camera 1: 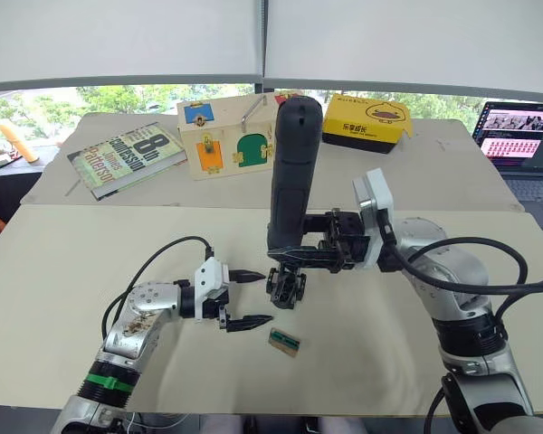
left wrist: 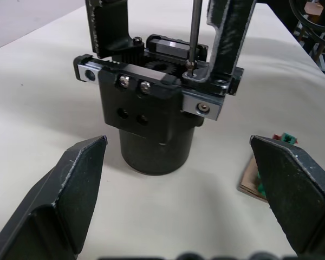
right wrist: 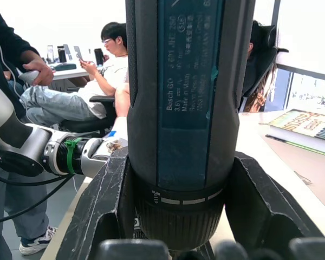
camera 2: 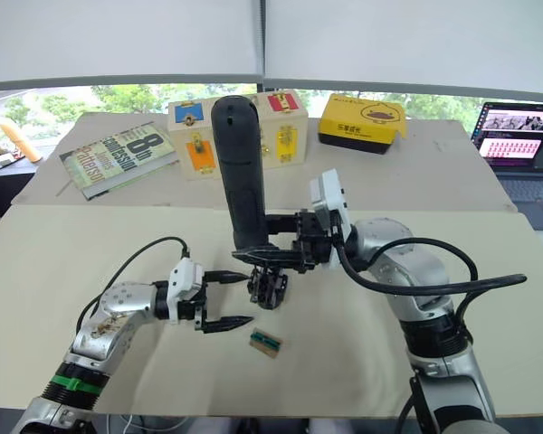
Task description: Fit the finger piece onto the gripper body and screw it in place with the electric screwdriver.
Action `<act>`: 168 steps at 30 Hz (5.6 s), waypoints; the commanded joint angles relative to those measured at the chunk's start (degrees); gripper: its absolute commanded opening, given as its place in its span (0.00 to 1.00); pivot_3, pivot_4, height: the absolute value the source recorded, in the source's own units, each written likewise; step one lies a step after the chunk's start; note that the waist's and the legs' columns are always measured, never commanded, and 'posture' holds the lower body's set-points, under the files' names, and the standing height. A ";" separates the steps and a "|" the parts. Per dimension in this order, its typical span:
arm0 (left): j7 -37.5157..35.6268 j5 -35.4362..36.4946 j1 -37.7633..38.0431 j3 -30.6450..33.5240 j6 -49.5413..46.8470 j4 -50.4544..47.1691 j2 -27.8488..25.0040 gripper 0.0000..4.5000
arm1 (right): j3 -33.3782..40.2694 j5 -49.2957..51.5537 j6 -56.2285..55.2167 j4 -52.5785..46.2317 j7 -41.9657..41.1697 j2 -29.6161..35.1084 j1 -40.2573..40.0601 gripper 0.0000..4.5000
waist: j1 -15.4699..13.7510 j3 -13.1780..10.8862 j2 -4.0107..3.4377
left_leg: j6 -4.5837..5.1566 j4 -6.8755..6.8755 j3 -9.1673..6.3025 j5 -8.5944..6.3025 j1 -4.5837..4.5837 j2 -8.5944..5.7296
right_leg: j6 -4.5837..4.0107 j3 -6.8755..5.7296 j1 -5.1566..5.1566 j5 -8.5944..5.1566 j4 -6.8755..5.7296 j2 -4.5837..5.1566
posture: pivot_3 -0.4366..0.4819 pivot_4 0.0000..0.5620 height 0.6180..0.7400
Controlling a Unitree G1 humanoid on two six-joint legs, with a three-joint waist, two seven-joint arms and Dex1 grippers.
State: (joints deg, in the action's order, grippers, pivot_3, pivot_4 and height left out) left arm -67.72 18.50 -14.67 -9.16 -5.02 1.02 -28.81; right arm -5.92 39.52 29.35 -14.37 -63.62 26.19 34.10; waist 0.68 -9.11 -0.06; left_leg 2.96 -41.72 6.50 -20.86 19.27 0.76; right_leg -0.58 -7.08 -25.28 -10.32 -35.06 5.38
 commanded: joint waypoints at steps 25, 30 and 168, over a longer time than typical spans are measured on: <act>-2.61 -4.92 -9.20 -4.80 8.83 15.54 7.59 1.00 | 0.97 0.14 -0.67 -2.37 0.89 0.26 0.34 0.42 | 0.00 0.01 0.01 | 0.00 -0.01 0.02 0.01 -0.01 -0.01 | 0.00 -0.02 0.03 0.01 -0.05 -0.02 | 0.48 0.27 1.00; -2.93 -6.25 -9.40 -5.49 11.68 19.11 9.01 1.00 | 0.89 0.08 -0.65 -2.80 1.17 0.36 -0.13 0.42 | -0.03 0.02 0.01 | 0.00 -0.02 0.01 0.01 -0.01 -0.02 | 0.01 -0.02 0.05 0.01 -0.04 -0.01 | 0.48 0.27 1.00; -10.45 6.80 13.83 11.65 3.38 -6.38 -14.76 0.99 | 29.93 21.66 -5.54 -28.65 8.65 16.51 -30.22 0.42 | -1.25 0.40 -0.02 | -0.14 0.10 0.14 0.11 0.48 0.08 | -0.22 0.26 -0.81 0.08 -0.05 0.04 | 0.48 0.27 1.00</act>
State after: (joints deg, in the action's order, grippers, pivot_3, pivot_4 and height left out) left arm -77.98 24.79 -0.52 3.34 -0.71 -2.68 -43.09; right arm 24.67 57.27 23.62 -38.96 -55.00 42.04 2.88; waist -0.58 -8.71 -0.07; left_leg 2.81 -41.63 6.63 -20.75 19.75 0.84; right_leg -0.80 -6.83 -26.09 -10.24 -35.11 5.41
